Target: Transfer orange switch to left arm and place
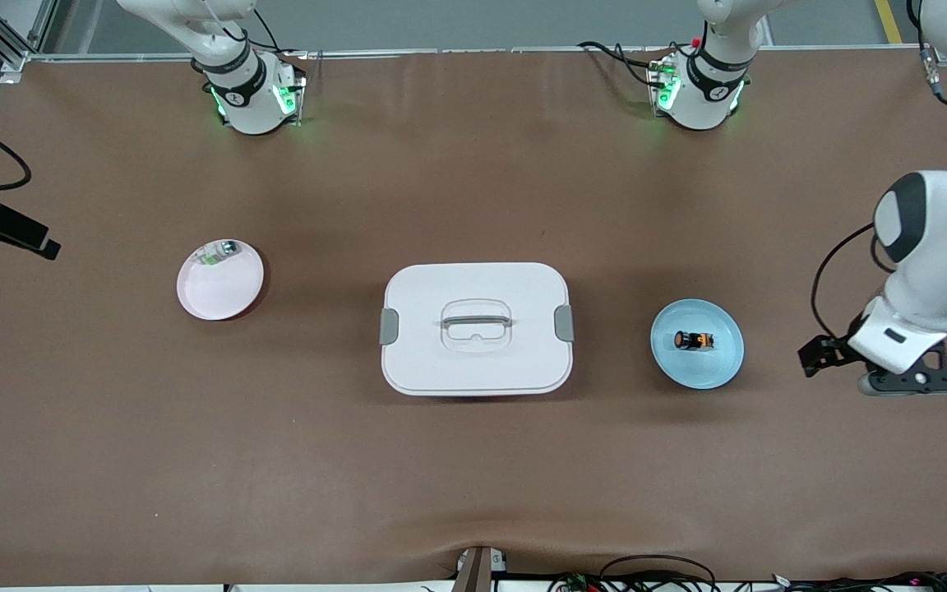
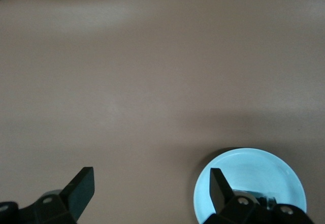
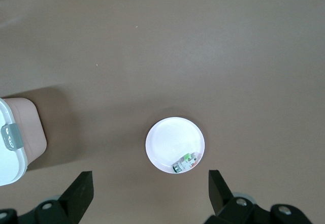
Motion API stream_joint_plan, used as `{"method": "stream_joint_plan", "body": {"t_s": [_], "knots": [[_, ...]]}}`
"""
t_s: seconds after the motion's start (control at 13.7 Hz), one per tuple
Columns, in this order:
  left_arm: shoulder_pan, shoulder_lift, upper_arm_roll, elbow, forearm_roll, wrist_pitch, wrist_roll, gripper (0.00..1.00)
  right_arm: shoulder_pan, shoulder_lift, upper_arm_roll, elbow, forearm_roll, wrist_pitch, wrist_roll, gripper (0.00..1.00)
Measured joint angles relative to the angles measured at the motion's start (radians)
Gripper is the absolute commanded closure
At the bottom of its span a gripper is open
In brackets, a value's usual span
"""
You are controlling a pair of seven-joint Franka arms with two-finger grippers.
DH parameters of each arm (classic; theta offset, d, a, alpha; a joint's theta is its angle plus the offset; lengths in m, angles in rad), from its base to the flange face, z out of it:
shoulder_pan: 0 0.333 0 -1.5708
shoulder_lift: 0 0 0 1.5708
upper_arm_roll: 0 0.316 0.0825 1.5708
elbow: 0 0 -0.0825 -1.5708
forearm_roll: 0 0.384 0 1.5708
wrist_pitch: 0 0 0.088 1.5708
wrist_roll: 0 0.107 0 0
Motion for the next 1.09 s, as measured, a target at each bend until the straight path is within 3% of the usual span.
{"method": "stream_joint_plan", "body": {"t_s": [0.22, 0.51, 0.73, 1.09], "knots": [[0.022, -0.069, -0.001, 0.001, -0.007, -0.014, 0.035, 0.0, 0.0, 0.0, 0.0, 0.0, 0.0, 0.0, 0.0, 0.0], [0.025, -0.159, -0.002, 0.002, -0.156, -0.037, 0.042, 0.0, 0.0, 0.0, 0.0, 0.0, 0.0, 0.0, 0.0, 0.0], [0.032, -0.216, -0.002, 0.032, -0.21, -0.162, 0.043, 0.0, 0.0, 0.0, 0.0, 0.0, 0.0, 0.001, 0.0, 0.0], [0.027, -0.23, -0.004, 0.14, -0.217, -0.317, 0.063, 0.0, 0.0, 0.0, 0.0, 0.0, 0.0, 0.003, 0.0, 0.0]]}}
